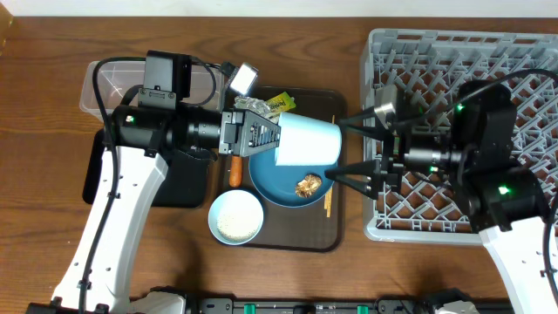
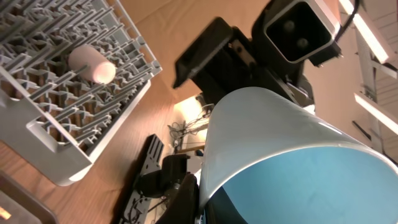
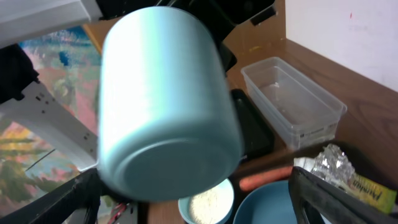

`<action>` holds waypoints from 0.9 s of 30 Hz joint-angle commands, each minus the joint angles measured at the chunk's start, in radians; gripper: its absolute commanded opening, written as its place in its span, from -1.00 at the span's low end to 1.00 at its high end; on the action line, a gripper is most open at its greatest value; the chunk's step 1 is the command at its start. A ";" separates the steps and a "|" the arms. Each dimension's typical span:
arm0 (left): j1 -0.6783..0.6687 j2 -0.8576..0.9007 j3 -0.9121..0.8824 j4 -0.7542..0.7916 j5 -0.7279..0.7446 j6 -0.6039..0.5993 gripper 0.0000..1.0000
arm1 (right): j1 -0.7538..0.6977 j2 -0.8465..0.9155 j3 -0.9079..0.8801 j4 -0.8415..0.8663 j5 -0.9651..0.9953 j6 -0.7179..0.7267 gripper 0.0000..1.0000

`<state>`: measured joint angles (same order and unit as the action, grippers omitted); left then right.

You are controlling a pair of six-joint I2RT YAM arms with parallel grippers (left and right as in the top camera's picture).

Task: Sort waste into correct bins and load items into the dishwasher rack
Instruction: 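Hand the light-blue cup from the left gripper to the right gripper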

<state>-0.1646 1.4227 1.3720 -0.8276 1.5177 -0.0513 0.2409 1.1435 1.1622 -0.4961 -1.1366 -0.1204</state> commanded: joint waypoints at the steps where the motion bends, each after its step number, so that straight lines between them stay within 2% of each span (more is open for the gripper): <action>1: 0.000 0.000 0.006 0.003 0.053 0.018 -0.88 | 0.035 0.015 0.014 0.035 0.002 0.037 0.78; 6: 0.000 0.000 0.006 0.021 0.052 0.018 -0.88 | 0.083 0.015 0.014 0.098 -0.041 0.037 0.76; 8: 0.000 0.000 0.006 0.028 0.052 0.018 -0.88 | 0.105 0.015 0.014 0.124 -0.043 0.038 0.68; 10: 0.000 0.001 0.006 0.029 0.048 0.018 -0.88 | 0.126 0.015 0.014 0.146 -0.043 0.039 0.57; 13: 0.001 0.001 0.006 0.030 0.034 0.018 -0.87 | 0.140 0.015 0.014 0.151 -0.042 0.040 0.17; 15: 0.001 0.001 0.006 0.031 0.033 0.018 -0.88 | 0.136 0.015 0.014 0.144 -0.036 0.056 0.13; 16: 0.001 0.001 0.006 0.032 0.029 0.018 -0.80 | 0.130 0.015 0.014 0.137 -0.026 0.056 0.12; 18: 0.001 0.001 0.006 0.030 -0.003 0.018 -0.06 | 0.113 0.012 0.014 0.119 0.018 0.062 0.09; 19: 0.001 0.001 0.006 0.030 -0.021 0.017 0.15 | 0.103 0.010 0.014 0.114 0.033 0.071 0.08; 21: 0.001 0.001 0.006 0.030 -0.072 0.017 0.78 | 0.074 0.001 0.014 0.109 0.037 0.090 0.07; 22: 0.003 0.001 0.006 0.030 -0.097 0.017 0.99 | 0.059 -0.006 0.014 0.109 0.038 0.107 0.04; 27: 0.034 0.001 0.006 0.030 -0.162 0.013 0.96 | -0.088 -0.047 0.014 0.041 0.094 0.194 -0.03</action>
<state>-0.1555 1.4223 1.3720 -0.8021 1.4117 -0.0479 0.2367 1.1374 1.1622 -0.4221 -1.0992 -0.0032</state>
